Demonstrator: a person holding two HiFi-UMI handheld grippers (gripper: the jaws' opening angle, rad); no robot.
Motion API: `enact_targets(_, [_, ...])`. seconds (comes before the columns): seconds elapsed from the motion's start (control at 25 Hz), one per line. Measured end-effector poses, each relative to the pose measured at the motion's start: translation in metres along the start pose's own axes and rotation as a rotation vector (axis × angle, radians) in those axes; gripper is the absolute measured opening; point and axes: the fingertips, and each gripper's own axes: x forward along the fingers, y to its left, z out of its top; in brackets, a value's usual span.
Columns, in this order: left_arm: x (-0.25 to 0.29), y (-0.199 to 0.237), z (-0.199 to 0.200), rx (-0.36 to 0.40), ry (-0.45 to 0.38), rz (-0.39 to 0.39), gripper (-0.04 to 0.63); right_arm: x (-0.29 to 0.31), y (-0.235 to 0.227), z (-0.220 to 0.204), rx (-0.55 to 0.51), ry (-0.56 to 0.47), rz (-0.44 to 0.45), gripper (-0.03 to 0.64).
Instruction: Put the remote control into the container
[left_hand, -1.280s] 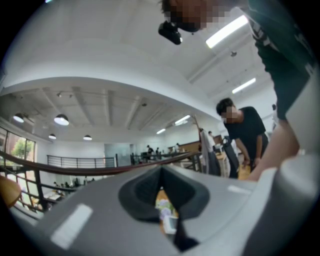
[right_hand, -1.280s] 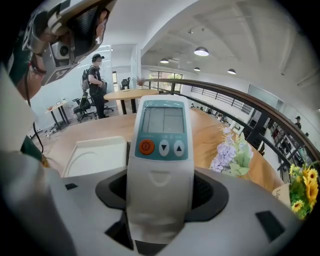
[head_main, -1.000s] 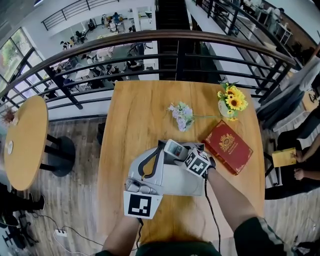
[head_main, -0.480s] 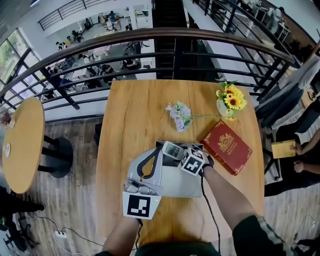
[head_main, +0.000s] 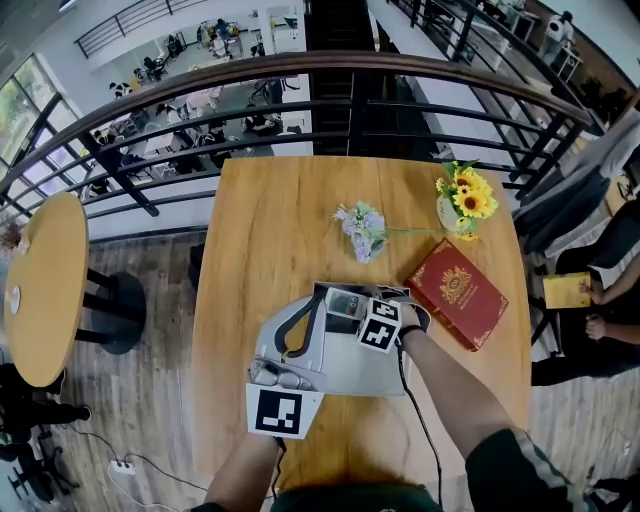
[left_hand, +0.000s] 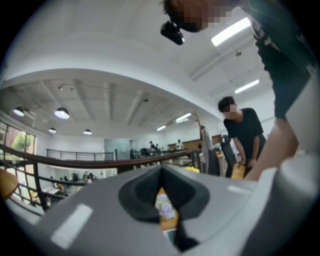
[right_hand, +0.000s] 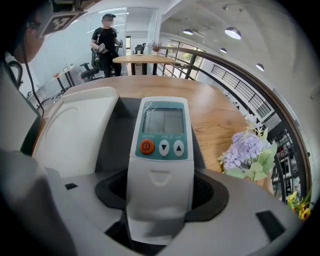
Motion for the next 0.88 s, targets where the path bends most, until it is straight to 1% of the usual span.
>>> enact_targets(0.16, [0.001, 0.001, -0.004, -0.014, 0.007, 0.003, -0.005, 0.003, 0.001, -0.002, 0.008, 0.002, 0.011, 0.295])
enact_targets(0.28, [0.002, 0.000, -0.011, -0.025, 0.033, 0.001, -0.005, 0.004, 0.001, -0.003, 0.023, -0.010, 0.022, 0.295])
enact_targets(0.36, [0.008, 0.003, -0.010, -0.036, 0.021, 0.004, -0.005, 0.003, -0.010, 0.000, 0.043, -0.029, 0.015, 0.295])
enact_targets(0.44, [0.009, 0.000, -0.007, -0.046, -0.002, 0.003, -0.005, 0.001, -0.005, -0.001, 0.062, -0.041, 0.027, 0.295])
enact_targets(0.52, [0.007, -0.005, -0.014, -0.043, 0.018, -0.004, -0.005, 0.003, 0.006, -0.006, 0.070, -0.040, 0.042, 0.295])
enact_targets(0.56, [0.009, -0.005, -0.016, -0.041, 0.026, -0.006, -0.005, 0.003, 0.004, -0.007, 0.067, -0.041, 0.038, 0.295])
enact_targets(0.68, [0.015, -0.002, -0.012, -0.040, 0.006, -0.004, -0.005, 0.002, -0.005, -0.002, 0.057, -0.052, 0.026, 0.294])
enact_targets(0.88, [0.015, -0.003, -0.016, -0.048, 0.014, -0.005, -0.005, 0.002, 0.000, -0.004, 0.068, -0.047, 0.046, 0.294])
